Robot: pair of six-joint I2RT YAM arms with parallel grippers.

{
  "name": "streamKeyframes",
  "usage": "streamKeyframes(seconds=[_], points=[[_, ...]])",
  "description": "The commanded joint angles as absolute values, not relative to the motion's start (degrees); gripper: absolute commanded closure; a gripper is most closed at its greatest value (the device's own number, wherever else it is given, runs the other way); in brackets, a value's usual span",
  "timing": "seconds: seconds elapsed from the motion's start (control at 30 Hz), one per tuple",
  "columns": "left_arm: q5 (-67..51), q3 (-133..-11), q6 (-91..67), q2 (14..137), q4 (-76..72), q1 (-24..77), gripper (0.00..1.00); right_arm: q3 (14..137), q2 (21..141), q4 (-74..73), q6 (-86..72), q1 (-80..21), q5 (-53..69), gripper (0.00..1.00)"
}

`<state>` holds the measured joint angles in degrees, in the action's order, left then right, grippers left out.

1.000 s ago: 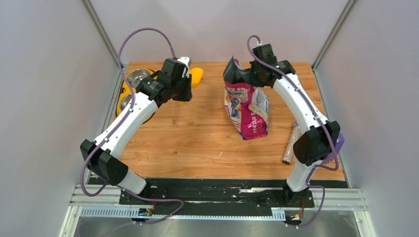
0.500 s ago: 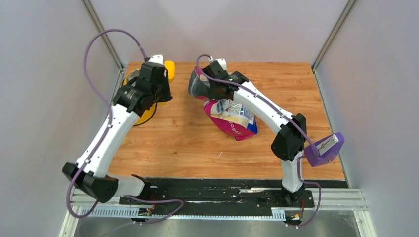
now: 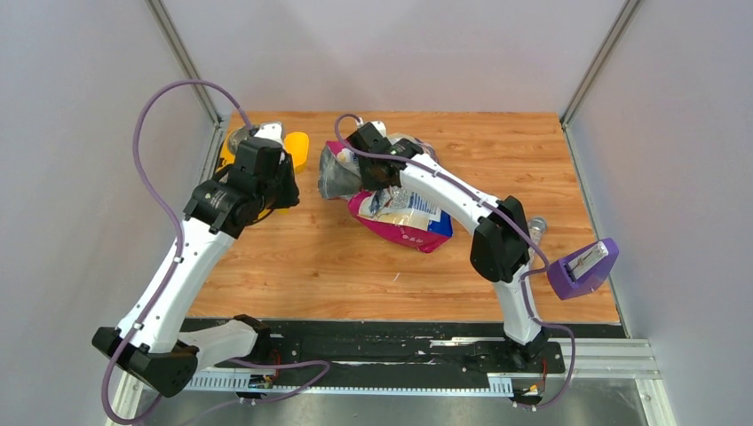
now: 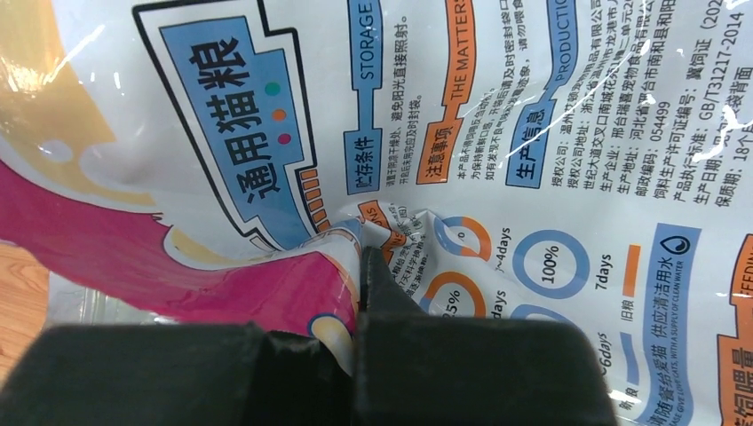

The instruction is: Serve the pet food

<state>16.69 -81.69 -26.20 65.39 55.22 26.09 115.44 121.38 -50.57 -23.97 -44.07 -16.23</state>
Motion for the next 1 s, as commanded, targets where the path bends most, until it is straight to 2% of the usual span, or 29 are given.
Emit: streamKeyframes(seconds=[0.0, 0.27, 0.43, 0.6, 0.8, 0.97], points=[[7.6, -78.4, -24.1, 62.9, 54.6, 25.8, 1.0, 114.8, 117.9, -51.8, -21.6, -41.4, -17.8, 1.0], [-5.1, -74.1, -16.5, 64.8, 53.5, 25.9, 1.0, 115.6, 112.4, -52.0, -10.5, -41.8, -15.0, 1.0], [-9.1, -72.7, -10.7, 65.2, 52.8, 25.9, 1.0, 119.0, 112.6, -54.1, -7.5, -43.4, -13.4, 1.0], [-8.7, -74.8, -5.6, 67.4, 52.9, 25.9, 1.0, 117.1, 112.8, -54.1, -4.4, -45.7, -12.1, 1.0], [-8.6, -76.0, -2.1, 66.7, 53.2, 25.9, 1.0, 111.3, 109.6, -54.0, -11.1, -46.2, -11.2, 1.0], [-15.9, -73.5, -3.5, 68.5, 52.6, 25.9, 1.0, 106.0, 106.3, -52.6, -15.2, -48.9, -13.9, 1.0]])
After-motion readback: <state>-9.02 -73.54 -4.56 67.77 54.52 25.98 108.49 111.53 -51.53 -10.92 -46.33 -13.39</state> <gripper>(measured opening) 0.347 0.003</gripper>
